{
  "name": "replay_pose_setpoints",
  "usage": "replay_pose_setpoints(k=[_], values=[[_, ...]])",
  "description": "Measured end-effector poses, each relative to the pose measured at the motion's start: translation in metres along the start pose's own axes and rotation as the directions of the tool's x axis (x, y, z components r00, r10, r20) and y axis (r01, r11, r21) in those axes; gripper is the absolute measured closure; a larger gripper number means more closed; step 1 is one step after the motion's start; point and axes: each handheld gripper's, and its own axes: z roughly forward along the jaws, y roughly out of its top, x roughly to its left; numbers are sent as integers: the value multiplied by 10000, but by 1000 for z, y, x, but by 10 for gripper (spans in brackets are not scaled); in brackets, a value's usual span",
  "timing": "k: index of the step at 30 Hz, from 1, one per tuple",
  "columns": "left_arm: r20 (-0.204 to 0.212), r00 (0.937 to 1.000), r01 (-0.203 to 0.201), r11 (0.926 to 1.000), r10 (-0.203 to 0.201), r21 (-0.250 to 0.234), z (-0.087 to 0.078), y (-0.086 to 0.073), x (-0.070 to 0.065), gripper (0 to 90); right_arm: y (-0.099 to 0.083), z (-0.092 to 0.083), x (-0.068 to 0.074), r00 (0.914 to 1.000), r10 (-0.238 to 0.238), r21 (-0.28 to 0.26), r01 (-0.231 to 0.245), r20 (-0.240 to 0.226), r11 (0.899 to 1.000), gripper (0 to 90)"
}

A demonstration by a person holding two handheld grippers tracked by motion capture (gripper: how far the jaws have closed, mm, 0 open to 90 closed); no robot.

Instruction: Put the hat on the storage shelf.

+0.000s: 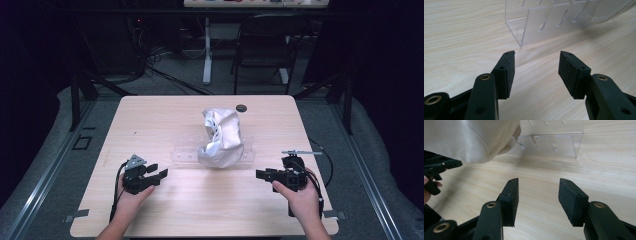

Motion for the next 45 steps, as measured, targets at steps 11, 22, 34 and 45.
replay_pose_setpoints(k=[11,22,34,45], values=[[17,9998,-205,9997,205,121,5,-1,-7,475,-43,23,-23,9991,43,-500,-22,421,9987,513],[91,9991,-427,9985,424,356,10,-3,-10,468,-66,33,-36,9980,-325,-1457,401,542,9885,483],[147,9959,-904,9942,897,578,17,-5,-17,465,-76,38,-38,9948,-253,-2014,448,984,9785,488],[315,9887,-1482,9874,1467,560,23,-4,-28,457,-78,39,-36,9858,-492,-2158,837,1608,9728,465]])
